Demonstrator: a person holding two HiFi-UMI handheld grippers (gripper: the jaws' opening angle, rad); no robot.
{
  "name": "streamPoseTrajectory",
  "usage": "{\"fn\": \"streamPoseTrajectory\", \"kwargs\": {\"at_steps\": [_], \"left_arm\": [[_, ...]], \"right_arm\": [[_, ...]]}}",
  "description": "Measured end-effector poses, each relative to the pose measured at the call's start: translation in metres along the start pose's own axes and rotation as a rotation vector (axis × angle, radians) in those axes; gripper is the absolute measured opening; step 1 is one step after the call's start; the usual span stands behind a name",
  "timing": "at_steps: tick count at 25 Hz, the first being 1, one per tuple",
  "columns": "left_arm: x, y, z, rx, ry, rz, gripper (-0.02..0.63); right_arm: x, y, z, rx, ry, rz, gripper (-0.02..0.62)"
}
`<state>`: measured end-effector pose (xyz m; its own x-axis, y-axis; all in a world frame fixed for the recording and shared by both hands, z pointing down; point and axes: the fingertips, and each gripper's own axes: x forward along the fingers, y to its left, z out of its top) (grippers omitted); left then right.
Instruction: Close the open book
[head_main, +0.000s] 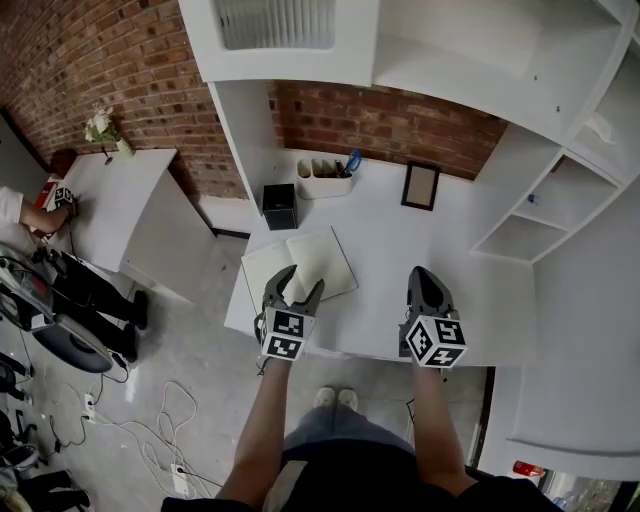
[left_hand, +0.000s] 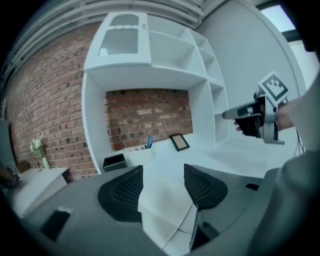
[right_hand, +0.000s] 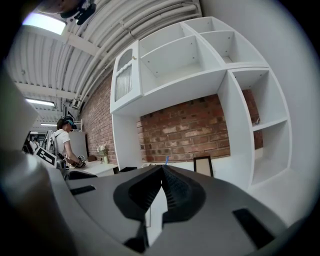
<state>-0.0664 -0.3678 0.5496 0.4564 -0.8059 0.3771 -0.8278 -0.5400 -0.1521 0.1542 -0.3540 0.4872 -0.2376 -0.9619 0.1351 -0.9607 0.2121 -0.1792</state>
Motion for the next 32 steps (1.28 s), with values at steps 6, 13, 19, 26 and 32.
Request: {"fn": "streamPoseTrajectory", "kwargs": {"at_steps": [6, 13, 19, 26, 32], "left_arm": [[0.027, -0.016, -0.046, 0.176, 0.22, -0.012, 0.24], [0.049, -0.046, -0.088, 0.359, 0.392, -0.075, 0.239], [0.057, -0.057, -0.116, 0.536, 0.521, -0.068, 0.239], [0.061, -0.055, -0.129, 0.681, 0.584, -0.033, 0.239], [0.069, -0.055, -0.133, 0.705, 0.598, -0.017, 0.239]], "right_arm": [[0.003, -0.017, -0.012, 0.009, 0.031, -0.005, -0.002], [0.006, -0.032, -0.022, 0.025, 0.05, -0.009, -0.002], [0.007, -0.04, -0.028, 0.03, 0.068, -0.011, -0.002], [0.006, -0.048, -0.032, 0.034, 0.09, -0.023, -0.002], [0.006, -0.055, -0.037, 0.034, 0.103, -0.032, -0.002]]}}
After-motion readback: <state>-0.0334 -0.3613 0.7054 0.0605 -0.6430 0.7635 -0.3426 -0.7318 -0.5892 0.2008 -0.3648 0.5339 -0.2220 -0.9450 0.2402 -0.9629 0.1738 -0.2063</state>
